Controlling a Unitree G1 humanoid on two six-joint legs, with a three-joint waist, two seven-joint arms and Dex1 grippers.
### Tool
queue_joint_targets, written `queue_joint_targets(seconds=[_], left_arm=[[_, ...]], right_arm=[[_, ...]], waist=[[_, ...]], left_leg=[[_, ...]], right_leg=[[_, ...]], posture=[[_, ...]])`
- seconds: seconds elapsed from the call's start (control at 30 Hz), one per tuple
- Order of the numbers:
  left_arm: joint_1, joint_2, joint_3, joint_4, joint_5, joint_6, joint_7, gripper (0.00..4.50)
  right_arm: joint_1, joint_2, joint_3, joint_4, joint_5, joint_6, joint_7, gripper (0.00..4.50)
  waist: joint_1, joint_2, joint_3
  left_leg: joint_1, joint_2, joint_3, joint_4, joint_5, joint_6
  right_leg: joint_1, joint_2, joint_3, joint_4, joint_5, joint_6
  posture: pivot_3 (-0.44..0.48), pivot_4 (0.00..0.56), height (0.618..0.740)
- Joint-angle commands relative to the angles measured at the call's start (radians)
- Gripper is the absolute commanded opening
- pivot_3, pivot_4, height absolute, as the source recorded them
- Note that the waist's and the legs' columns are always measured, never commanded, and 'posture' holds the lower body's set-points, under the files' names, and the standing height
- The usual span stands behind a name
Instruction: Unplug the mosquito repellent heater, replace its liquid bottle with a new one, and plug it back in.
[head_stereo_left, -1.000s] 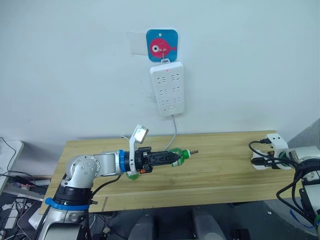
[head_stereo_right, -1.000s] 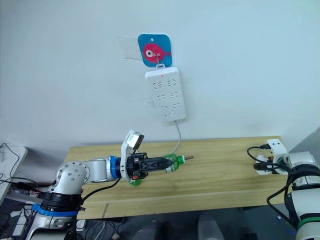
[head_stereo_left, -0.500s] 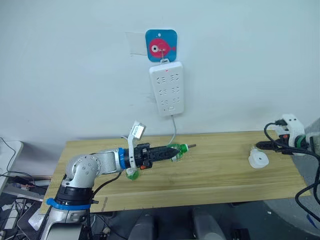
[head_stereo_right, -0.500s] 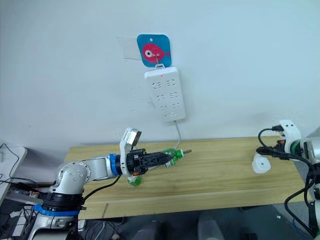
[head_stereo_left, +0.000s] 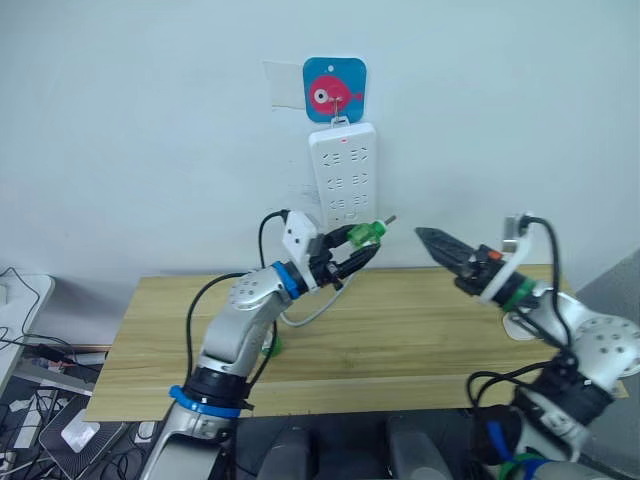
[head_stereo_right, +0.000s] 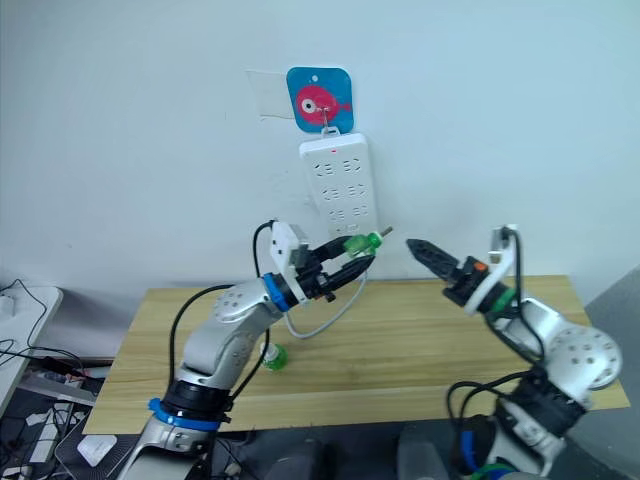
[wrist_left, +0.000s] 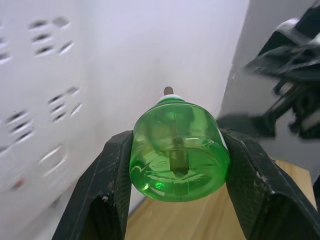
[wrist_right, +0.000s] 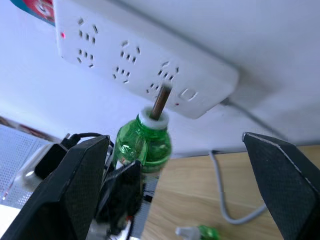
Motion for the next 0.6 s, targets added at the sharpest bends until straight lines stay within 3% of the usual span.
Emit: queue_joint_targets(seconds=[0.03,0.33,0.43,0.6], left_arm=[[-0.008,-0.016,-0.016,-0.026,0.030,-0.047,-0.005,2.25],[0.013,-0.030,-0.051,-0.061,0.052,-0.051,-0.023,2.25],[0.013,-0.030,-0.049,-0.061,0.053,-0.051,-0.028,2.25],[0.008,-0.033,-0.048,-0.057,0.054,-0.052,-0.033,2.25]], right_arm=[[-0.038,0.057,-0.035,-0.052,0.080,0.008,-0.118,4.45],[-0.051,0.095,-0.013,-0.009,0.237,-0.040,-0.303,4.45],[-0.030,0.084,0.022,0.015,0.335,-0.088,-0.374,3.85],[0.038,0.027,0.140,0.044,0.524,-0.186,-0.489,2.11]], waist=[[-0.003,0.000,0.000],[-0.024,0.001,0.000],[-0.033,0.003,0.001],[-0.037,0.003,0.001]], left_leg=[[0.000,0.000,0.000,0.000,0.000,0.000],[0.000,0.002,-0.001,0.000,0.000,0.000],[0.000,0.003,-0.001,0.000,0.000,0.000],[0.000,0.003,-0.002,0.000,0.000,0.001]], right_leg=[[0.000,0.000,0.000,0.000,0.000,0.000],[0.000,0.004,-0.001,0.001,0.000,0.000],[0.000,0.005,0.000,0.001,0.000,0.000],[0.001,0.005,-0.001,0.000,0.000,0.000]], posture=[[-0.170,0.181,0.740],[-0.165,0.183,0.740],[-0.164,0.184,0.740],[-0.166,0.184,0.740]])
